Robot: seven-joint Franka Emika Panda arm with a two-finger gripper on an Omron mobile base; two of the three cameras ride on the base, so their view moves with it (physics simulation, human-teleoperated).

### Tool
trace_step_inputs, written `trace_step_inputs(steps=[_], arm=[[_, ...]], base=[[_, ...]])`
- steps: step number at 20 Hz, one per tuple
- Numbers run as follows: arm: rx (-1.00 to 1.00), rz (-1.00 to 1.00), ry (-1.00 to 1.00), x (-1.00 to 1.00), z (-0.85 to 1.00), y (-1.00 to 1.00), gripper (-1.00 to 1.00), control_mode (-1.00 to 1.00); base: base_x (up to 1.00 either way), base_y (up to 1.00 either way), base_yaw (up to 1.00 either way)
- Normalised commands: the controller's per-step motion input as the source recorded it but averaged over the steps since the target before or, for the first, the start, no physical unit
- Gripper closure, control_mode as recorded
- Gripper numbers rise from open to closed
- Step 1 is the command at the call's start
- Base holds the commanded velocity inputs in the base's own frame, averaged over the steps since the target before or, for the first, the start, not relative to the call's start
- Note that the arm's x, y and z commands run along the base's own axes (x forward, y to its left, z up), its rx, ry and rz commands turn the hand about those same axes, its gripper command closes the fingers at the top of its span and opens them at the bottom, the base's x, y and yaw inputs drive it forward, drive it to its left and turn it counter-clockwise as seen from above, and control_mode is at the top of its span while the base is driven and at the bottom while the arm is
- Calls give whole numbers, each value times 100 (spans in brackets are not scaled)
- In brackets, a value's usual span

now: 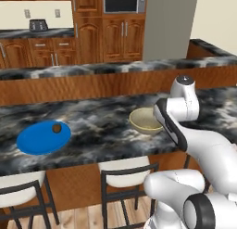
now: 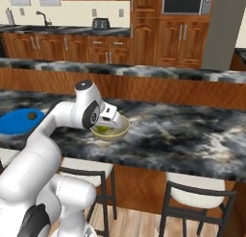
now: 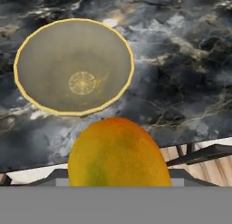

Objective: Take the fruits from the plate on the dining counter and place two fruits in each bowl.

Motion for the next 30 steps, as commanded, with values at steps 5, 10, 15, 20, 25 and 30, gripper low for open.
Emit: trace_step_inputs(steps=[5,10,15,20,25,30], arm=[[0,0,0,0,0,0,100,100],[4,4,9,60,0,0,100,-100],[3,3,27,71,0,4,100,-100],[2,3,26,61,-17,11,100,-100],[10,4,16,10,-64,2,100,-100],[6,3,2,2,-67,3,100,-100]], base=[[53,0,0],[12,0,0],[0,0,0],[0,0,0],[0,0,0],[0,0,0]])
